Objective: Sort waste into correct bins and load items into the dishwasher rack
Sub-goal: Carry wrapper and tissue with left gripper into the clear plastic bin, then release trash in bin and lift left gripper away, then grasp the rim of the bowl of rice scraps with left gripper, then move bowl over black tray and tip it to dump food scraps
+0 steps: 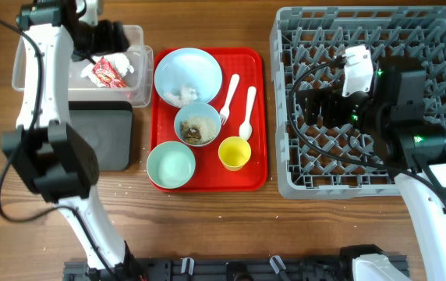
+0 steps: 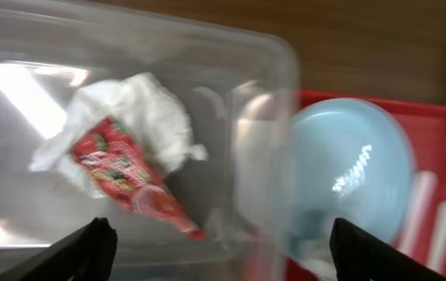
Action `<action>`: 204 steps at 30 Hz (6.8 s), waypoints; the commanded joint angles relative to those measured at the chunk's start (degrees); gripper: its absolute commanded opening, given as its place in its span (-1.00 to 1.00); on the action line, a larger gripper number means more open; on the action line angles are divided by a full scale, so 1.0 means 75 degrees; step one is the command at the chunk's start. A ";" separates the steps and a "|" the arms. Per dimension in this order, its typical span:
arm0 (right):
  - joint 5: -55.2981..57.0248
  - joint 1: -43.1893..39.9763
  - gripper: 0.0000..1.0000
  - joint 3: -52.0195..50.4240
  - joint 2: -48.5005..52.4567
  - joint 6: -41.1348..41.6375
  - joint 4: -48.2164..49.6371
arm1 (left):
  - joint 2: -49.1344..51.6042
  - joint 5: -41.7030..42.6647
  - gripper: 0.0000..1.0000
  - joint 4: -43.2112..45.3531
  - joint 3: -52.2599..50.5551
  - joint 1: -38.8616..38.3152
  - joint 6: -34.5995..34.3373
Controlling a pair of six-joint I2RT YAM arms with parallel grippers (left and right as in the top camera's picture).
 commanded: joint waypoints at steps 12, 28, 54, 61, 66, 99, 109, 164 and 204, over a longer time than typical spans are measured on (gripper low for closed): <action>-0.0128 0.0032 0.99 0.0178 0.0076 0.0047 -0.0178 | 0.0184 -0.1480 1.00 -0.1271 0.0035 -0.2634 -0.3381; -0.0128 0.0032 0.99 0.0175 0.0090 0.0038 -0.0172 | 0.1818 -0.1547 0.92 -0.1209 -0.0035 -0.2850 -0.3605; -0.0131 0.0032 1.00 0.0175 0.0455 0.0047 -0.0230 | 0.1789 -0.1539 -0.92 0.0388 -0.1008 -0.2964 -0.3579; -0.0128 0.0032 0.99 0.0175 0.0455 0.0044 -0.0227 | 0.0356 -0.1498 -0.92 0.0353 -0.0154 -0.2661 -0.3147; -0.0128 0.0032 1.00 0.0175 0.0455 0.0044 -0.0227 | -0.0452 -0.1999 -0.92 0.0262 -0.0096 -0.1865 -0.2975; 0.0102 0.0032 0.92 0.0175 0.0455 0.0050 -0.0114 | -0.1011 -0.1058 0.99 -0.1515 -0.0318 -0.3016 -0.2471; 0.0102 0.0032 0.93 0.0175 0.0455 0.0052 -0.0143 | -0.0927 -0.1515 0.88 0.0073 -0.2736 -0.4494 -0.4881; 0.0105 0.0032 0.93 0.0175 0.0455 0.0236 -0.0146 | -0.3625 0.1670 -0.92 0.0679 -0.4095 -0.2244 -0.3733; 0.0102 0.0032 0.93 0.0175 0.0455 0.0239 -0.0152 | -0.2081 0.8003 -0.92 0.1451 -0.6971 0.4395 0.1425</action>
